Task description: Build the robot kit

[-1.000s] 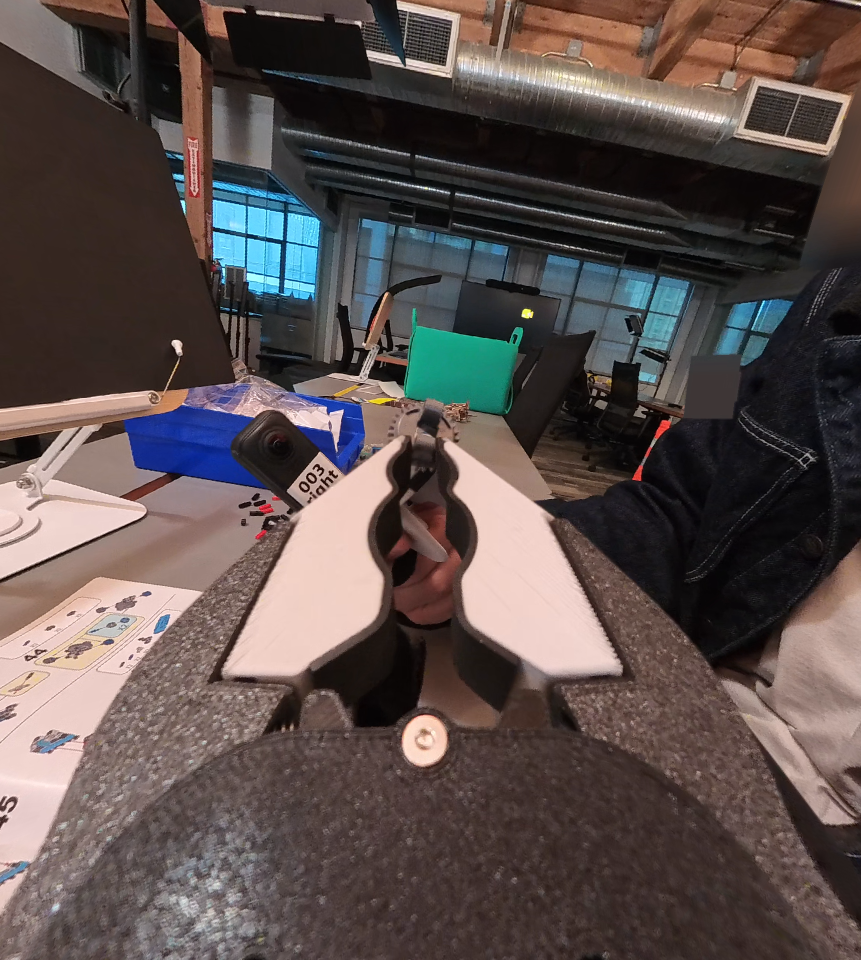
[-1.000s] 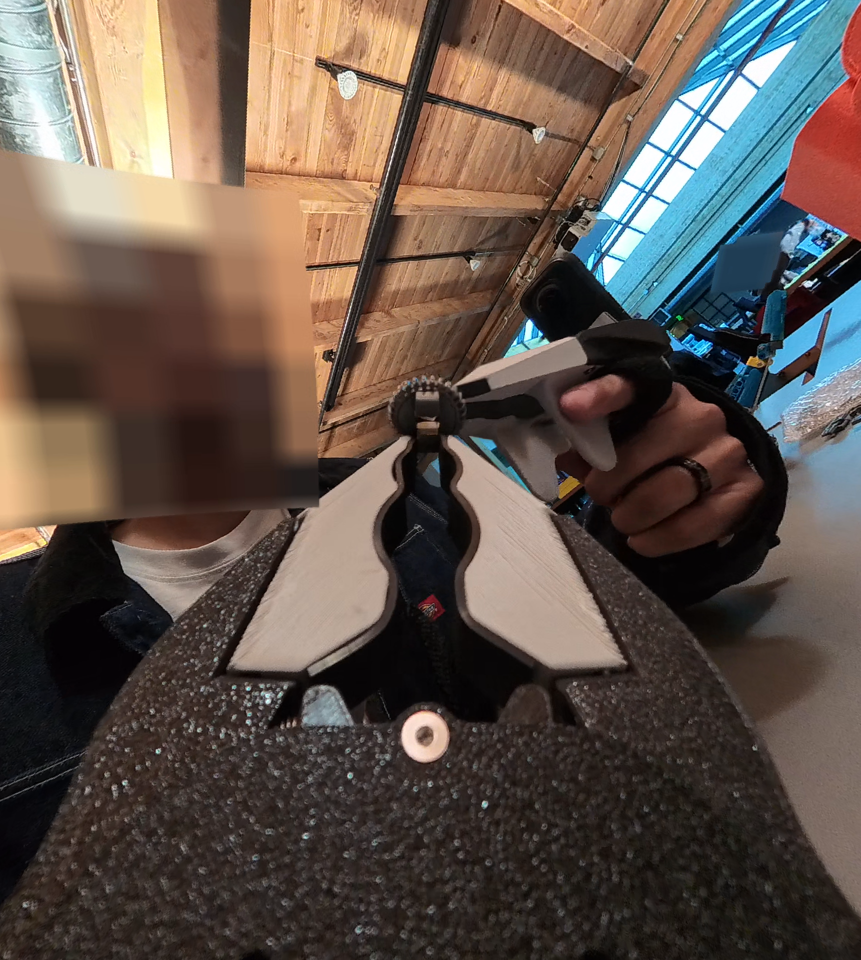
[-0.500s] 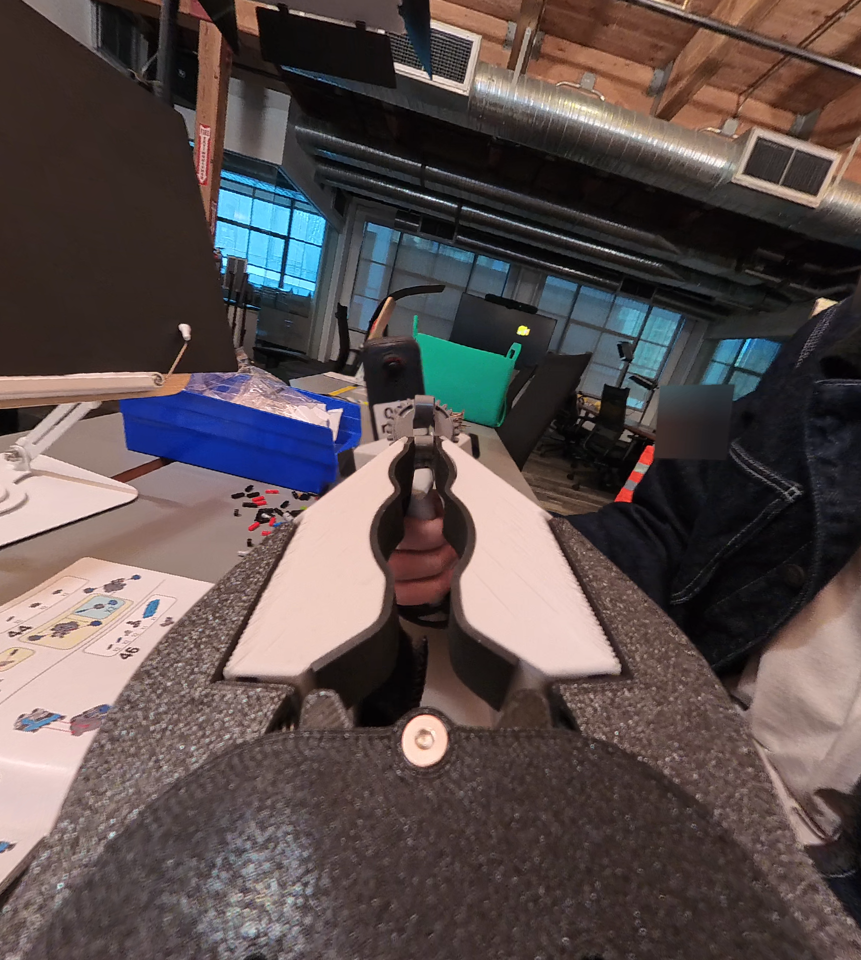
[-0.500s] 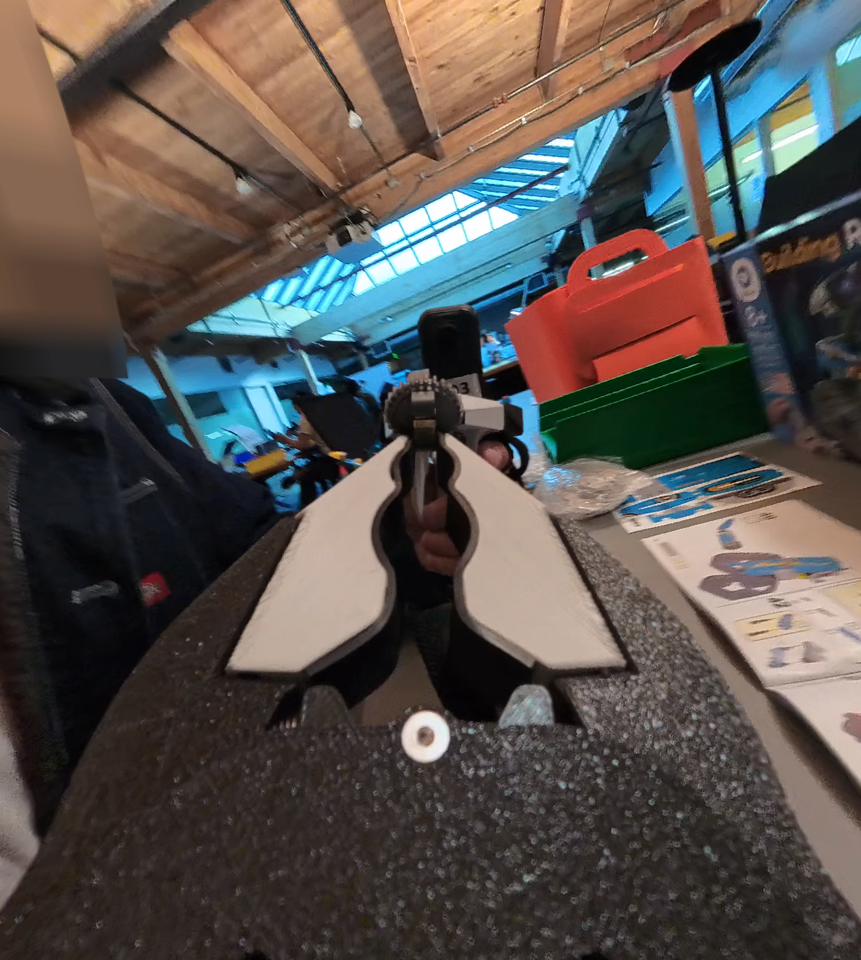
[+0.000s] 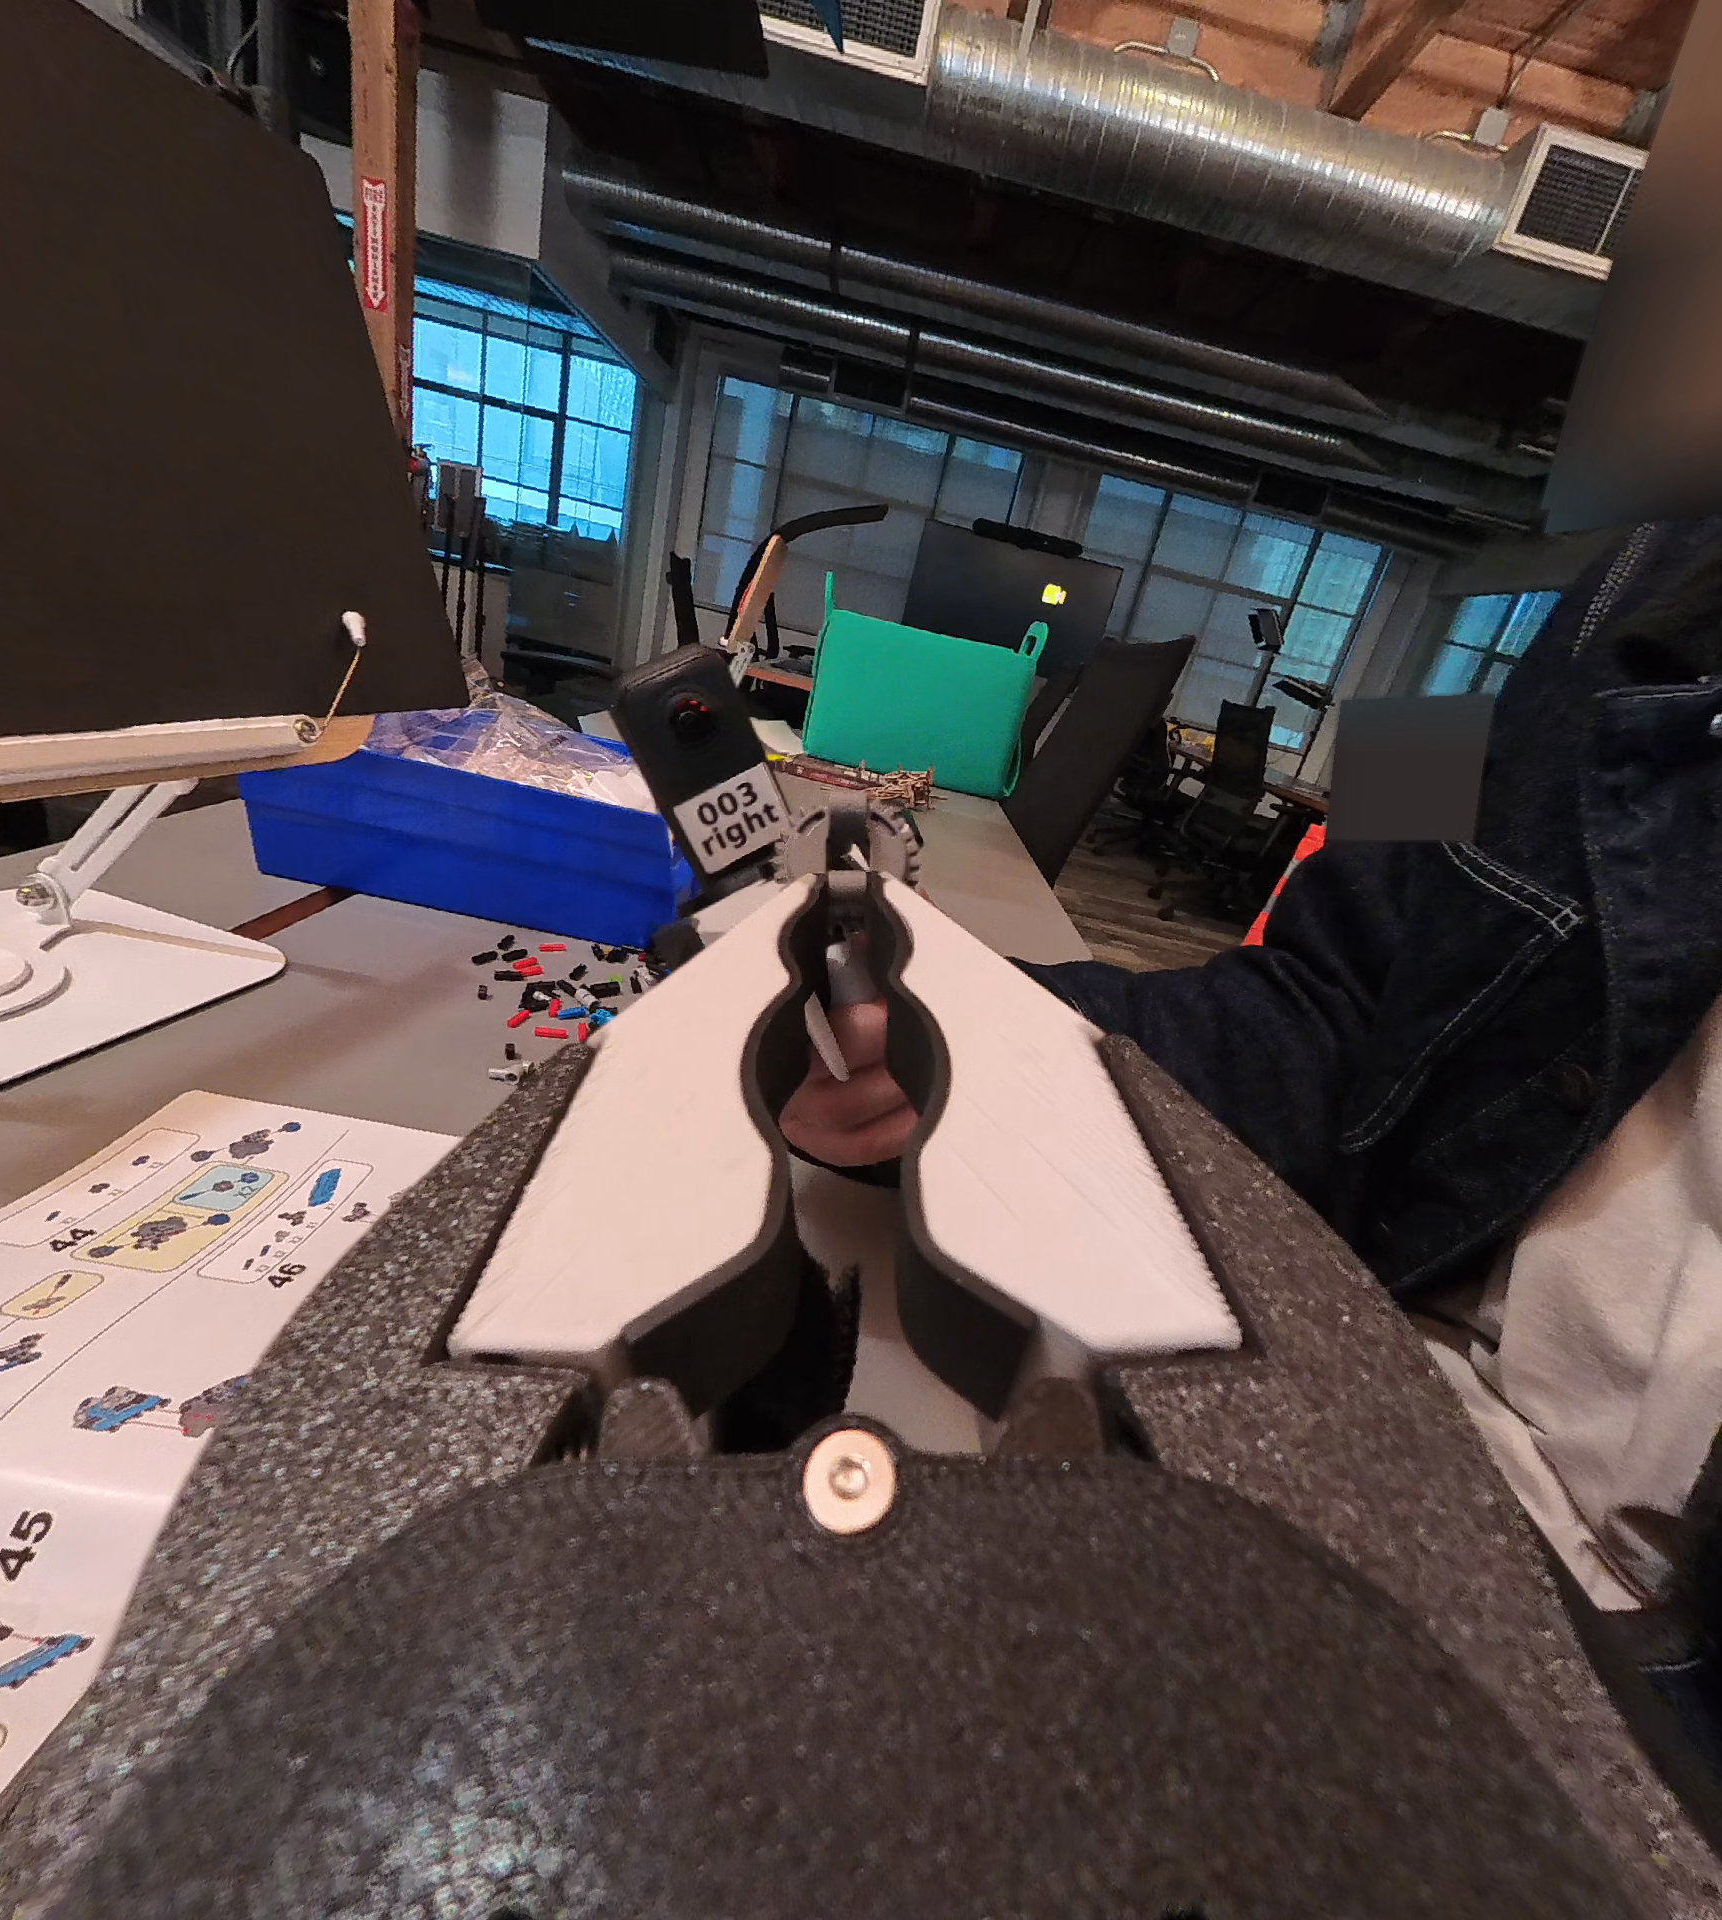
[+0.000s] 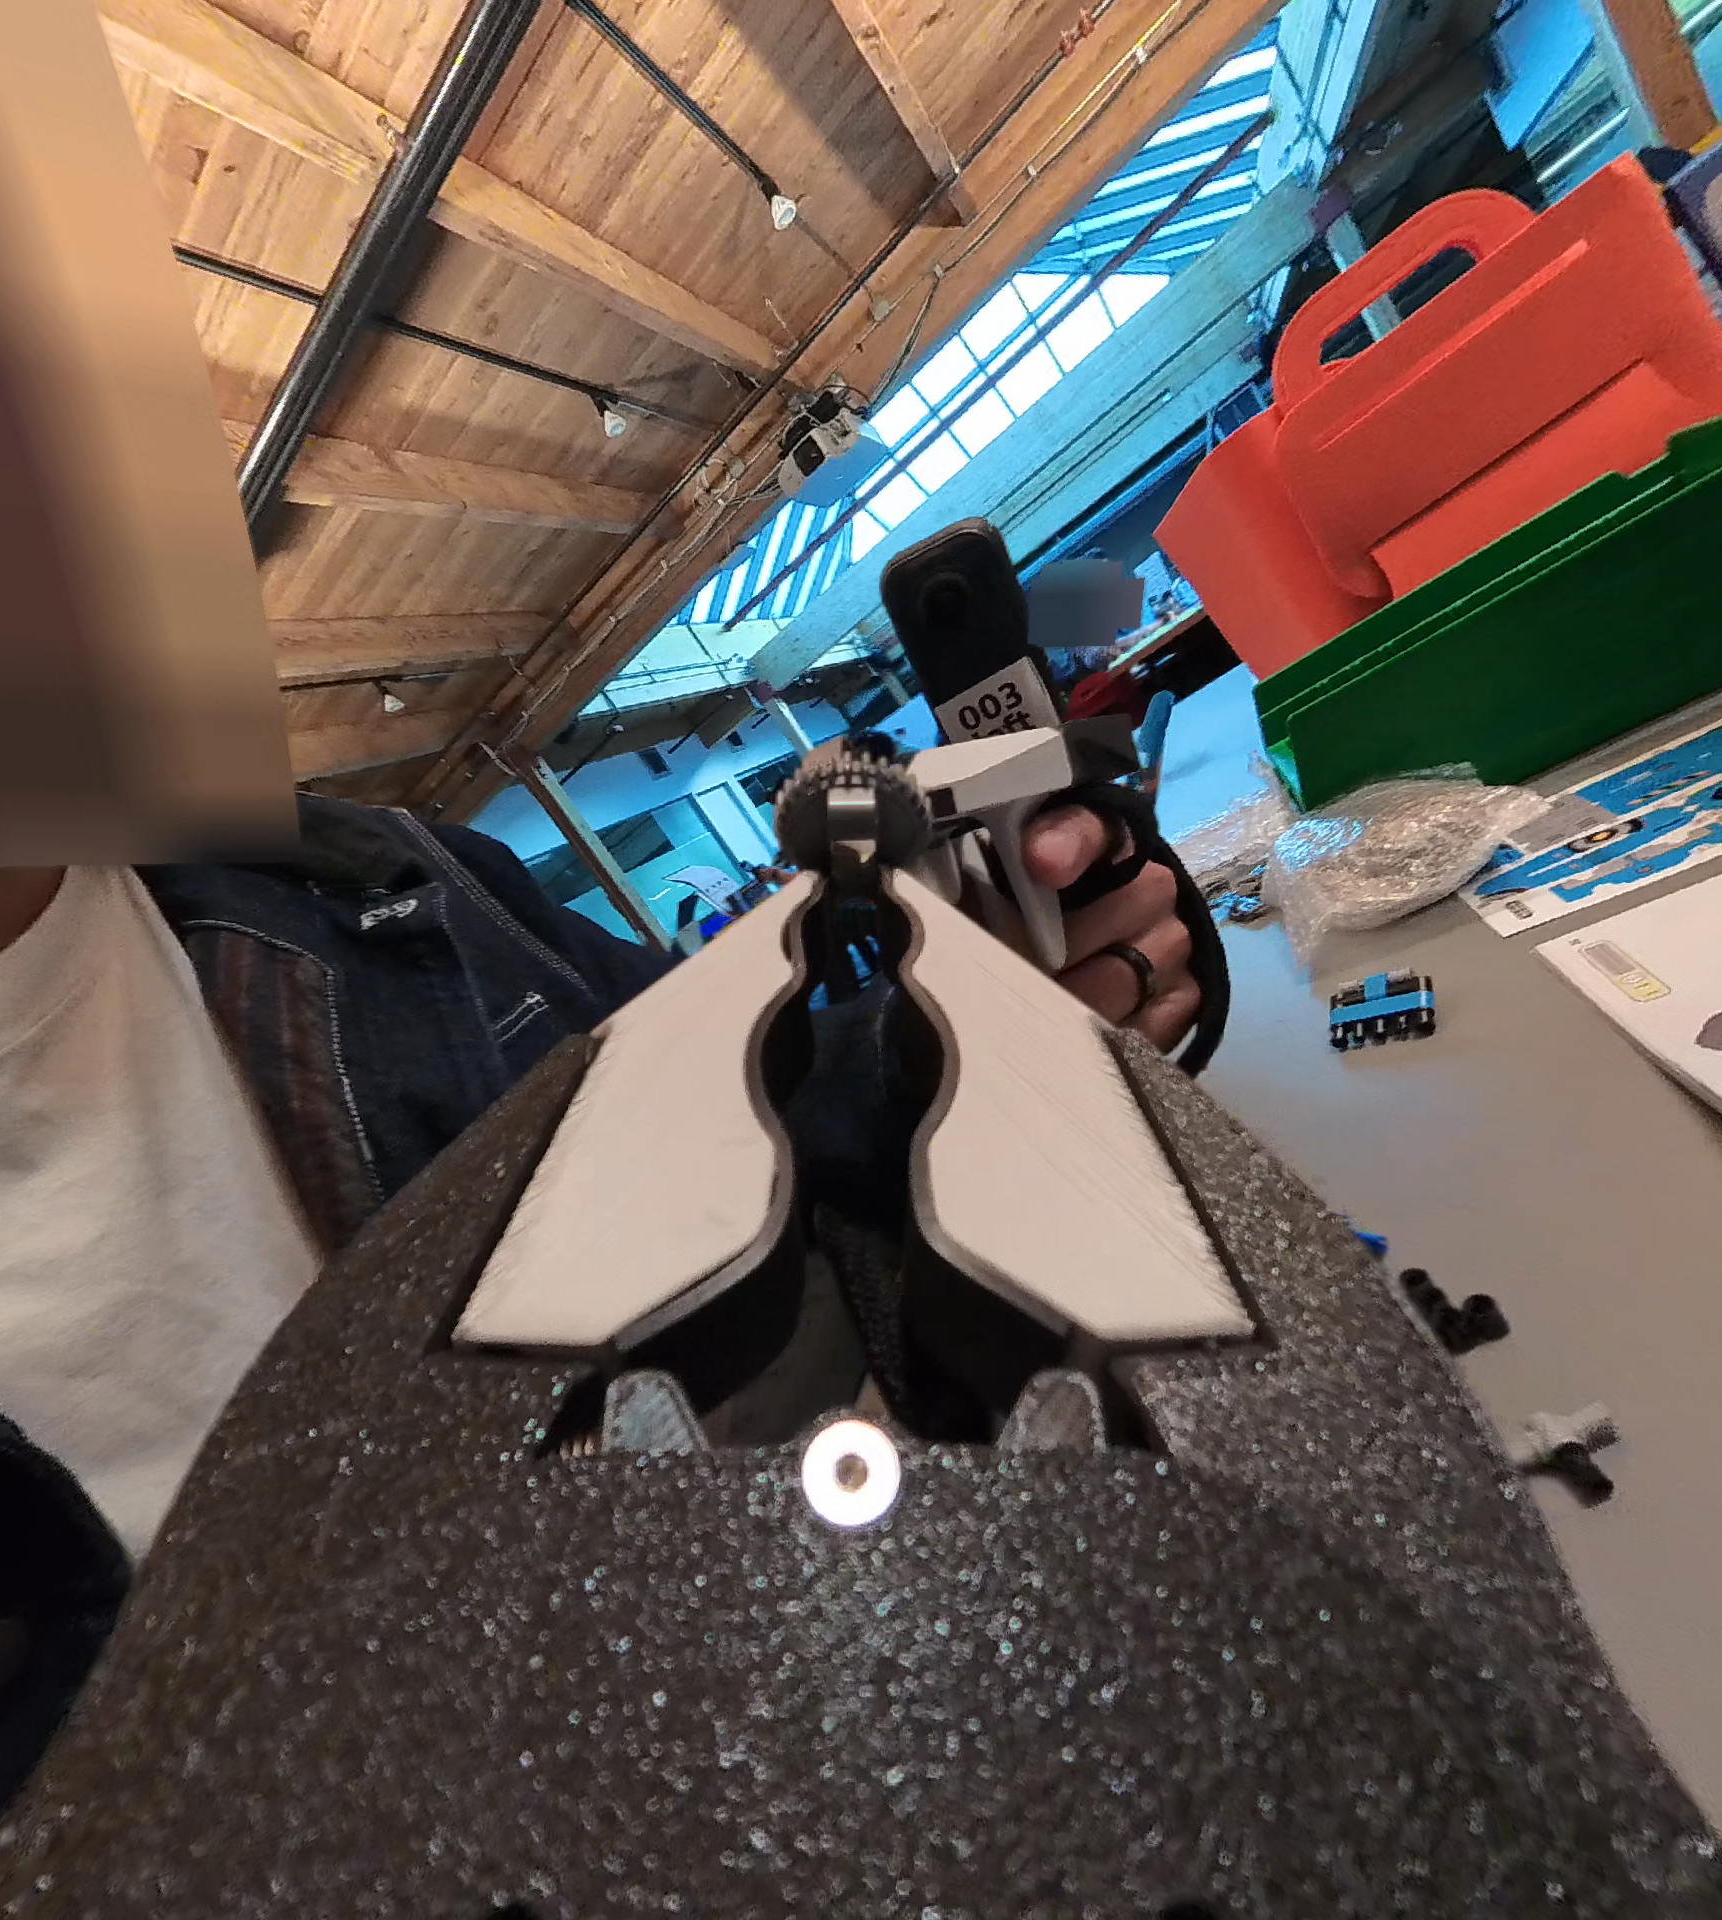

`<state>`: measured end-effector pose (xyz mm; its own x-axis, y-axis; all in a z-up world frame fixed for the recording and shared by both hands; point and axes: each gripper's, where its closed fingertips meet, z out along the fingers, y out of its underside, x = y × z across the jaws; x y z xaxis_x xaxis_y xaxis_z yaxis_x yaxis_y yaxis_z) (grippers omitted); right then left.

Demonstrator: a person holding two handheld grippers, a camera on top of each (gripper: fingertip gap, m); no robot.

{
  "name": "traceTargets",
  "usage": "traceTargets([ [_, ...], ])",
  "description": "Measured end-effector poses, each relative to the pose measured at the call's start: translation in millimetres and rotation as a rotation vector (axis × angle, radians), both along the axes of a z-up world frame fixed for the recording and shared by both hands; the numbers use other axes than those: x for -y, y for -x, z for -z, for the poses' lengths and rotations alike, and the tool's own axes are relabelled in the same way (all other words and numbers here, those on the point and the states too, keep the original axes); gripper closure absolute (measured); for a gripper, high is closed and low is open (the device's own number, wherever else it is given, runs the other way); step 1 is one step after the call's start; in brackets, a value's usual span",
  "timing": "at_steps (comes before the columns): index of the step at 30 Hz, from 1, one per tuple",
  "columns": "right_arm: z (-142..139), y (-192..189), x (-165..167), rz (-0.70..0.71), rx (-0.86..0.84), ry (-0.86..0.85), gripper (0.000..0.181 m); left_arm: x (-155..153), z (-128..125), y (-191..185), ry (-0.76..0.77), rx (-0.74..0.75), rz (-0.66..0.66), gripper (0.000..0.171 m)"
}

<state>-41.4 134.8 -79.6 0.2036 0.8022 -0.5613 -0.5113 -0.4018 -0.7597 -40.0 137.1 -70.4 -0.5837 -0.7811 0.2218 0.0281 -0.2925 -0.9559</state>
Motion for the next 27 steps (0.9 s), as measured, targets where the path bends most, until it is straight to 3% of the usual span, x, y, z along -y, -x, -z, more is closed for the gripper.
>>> traceTargets([
  [7, 5, -3, -4, -0.015, -0.042, 0.037, 0.173, -5, 5, -3, 0.026, -0.023, -0.005, 0.165],
  [19, 23, -16, -24, 0.248, 0.185, 0.042, 0.174, -25, 23, -16, 0.170, -0.126, -0.024, 0.165],
  [22, 38, -27, -38, 0.404, 0.329, 0.060, 0.173, -41, 37, -25, 0.150, -0.171, -0.124, 0.161],
  [24, 49, -40, -46, 0.561, 0.512, 0.038, 0.174, -51, 43, -29, 0.112, -0.194, -0.201, 0.146],
  [27, 51, -54, -50, 0.779, 0.842, -0.101, 0.173, -54, 44, -31, 0.149, -0.211, -0.204, 0.139],
])
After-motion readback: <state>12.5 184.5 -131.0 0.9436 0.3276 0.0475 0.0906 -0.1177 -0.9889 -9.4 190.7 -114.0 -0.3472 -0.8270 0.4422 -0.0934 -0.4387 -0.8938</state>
